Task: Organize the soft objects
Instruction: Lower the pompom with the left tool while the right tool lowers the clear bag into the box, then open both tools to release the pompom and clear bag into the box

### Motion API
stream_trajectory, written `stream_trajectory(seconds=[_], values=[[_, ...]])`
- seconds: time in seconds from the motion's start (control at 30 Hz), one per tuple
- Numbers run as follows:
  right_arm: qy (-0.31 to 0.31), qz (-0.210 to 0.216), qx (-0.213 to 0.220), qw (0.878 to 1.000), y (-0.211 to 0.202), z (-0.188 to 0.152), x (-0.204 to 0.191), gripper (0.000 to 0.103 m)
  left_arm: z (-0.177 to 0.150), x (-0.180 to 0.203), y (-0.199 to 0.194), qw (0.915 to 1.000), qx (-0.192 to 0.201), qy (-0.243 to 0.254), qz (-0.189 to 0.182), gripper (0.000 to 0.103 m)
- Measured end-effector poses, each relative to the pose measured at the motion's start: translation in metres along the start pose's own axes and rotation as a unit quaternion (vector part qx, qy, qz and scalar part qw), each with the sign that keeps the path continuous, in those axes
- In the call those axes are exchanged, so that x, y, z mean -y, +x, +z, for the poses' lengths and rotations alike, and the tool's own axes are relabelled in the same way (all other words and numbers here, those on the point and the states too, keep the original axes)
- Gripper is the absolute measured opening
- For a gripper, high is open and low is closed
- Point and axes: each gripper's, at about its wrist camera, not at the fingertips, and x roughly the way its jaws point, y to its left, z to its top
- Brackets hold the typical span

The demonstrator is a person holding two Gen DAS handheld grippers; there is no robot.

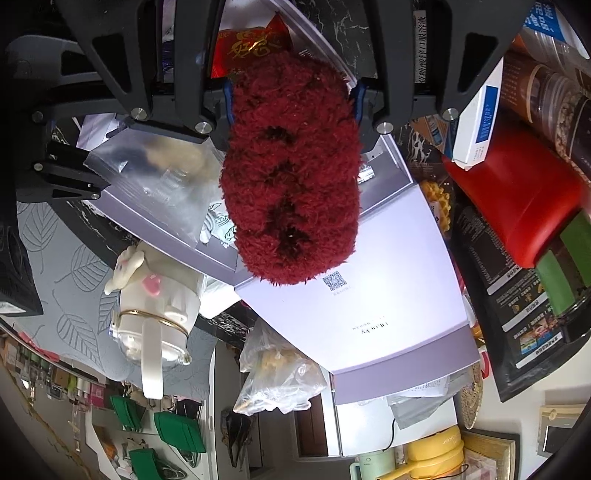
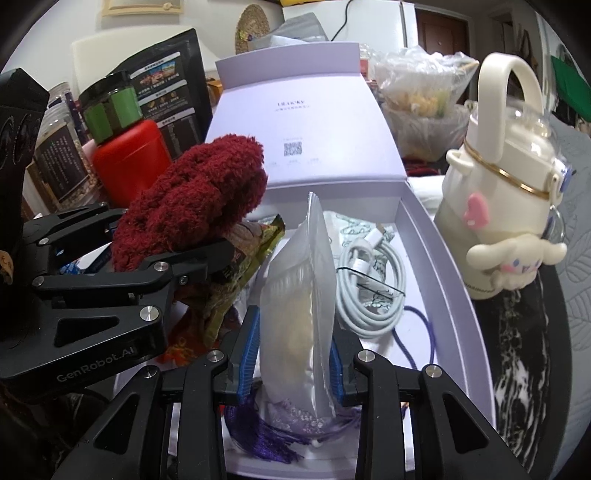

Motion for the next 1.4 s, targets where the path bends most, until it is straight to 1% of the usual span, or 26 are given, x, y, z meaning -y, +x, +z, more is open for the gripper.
stream_trajectory(seconds=[0.1, 0.27, 0.33, 0.4, 0.5, 0.67, 0.77, 0.83, 0.9, 1.0, 1.13, 1.2, 1.4], values=[[0.001, 0.002, -0.001, 1.000, 0.001, -0.002, 0.001, 0.032, -0.002, 0.001, 0.005, 0.9999, -0.008, -0.003, -0.011, 0.045], [-0.005, -0.002, -0.002, 1.000, 0.000, -0.004, 0.001, 0.032, -0.004, 0.003, 0.007, 0.9999, -0.009, -0.001, -0.010, 0.045], [-0.006, -0.006, -0.005, 1.000, 0.000, -0.004, 0.002, 0.034, -0.004, 0.003, 0.008, 0.9999, -0.010, -0.001, -0.009, 0.047], [-0.007, -0.016, -0.008, 1.000, -0.001, -0.004, 0.003, 0.039, -0.005, 0.002, 0.010, 0.9998, -0.016, -0.003, -0.012, 0.048], [-0.005, -0.026, -0.012, 1.000, -0.001, -0.004, 0.005, 0.043, -0.006, 0.003, 0.013, 0.9996, -0.025, -0.001, -0.011, 0.049], [0.012, -0.042, -0.011, 0.999, -0.011, -0.008, 0.013, 0.046, -0.007, 0.008, 0.013, 0.9994, -0.034, 0.008, -0.004, 0.049], [0.018, -0.057, -0.007, 0.998, -0.018, -0.009, 0.017, 0.046, -0.008, 0.009, 0.012, 0.9993, -0.038, 0.005, -0.005, 0.049], [0.021, -0.059, -0.005, 0.998, -0.020, -0.010, 0.018, 0.046, -0.009, 0.009, 0.011, 0.9992, -0.040, 0.002, -0.005, 0.049], [0.020, -0.065, -0.007, 0.998, -0.022, -0.009, 0.019, 0.057, -0.010, 0.010, 0.009, 0.9992, -0.040, 0.000, -0.002, 0.049], [0.014, -0.070, -0.006, 0.997, -0.024, -0.010, 0.018, 0.058, -0.012, 0.012, 0.006, 0.9993, -0.037, 0.001, 0.004, 0.049], [0.022, -0.077, -0.003, 0.997, -0.031, -0.010, 0.022, 0.059, -0.014, 0.016, 0.001, 0.9995, -0.028, 0.013, 0.011, 0.049], [0.024, -0.083, 0.000, 0.996, -0.035, -0.011, 0.023, 0.067, -0.014, 0.018, 0.000, 0.9995, -0.027, 0.014, 0.010, 0.049], [0.023, -0.105, 0.014, 0.994, -0.049, -0.013, 0.023, 0.071, -0.011, 0.020, -0.010, 0.9998, -0.017, 0.011, -0.001, 0.049]])
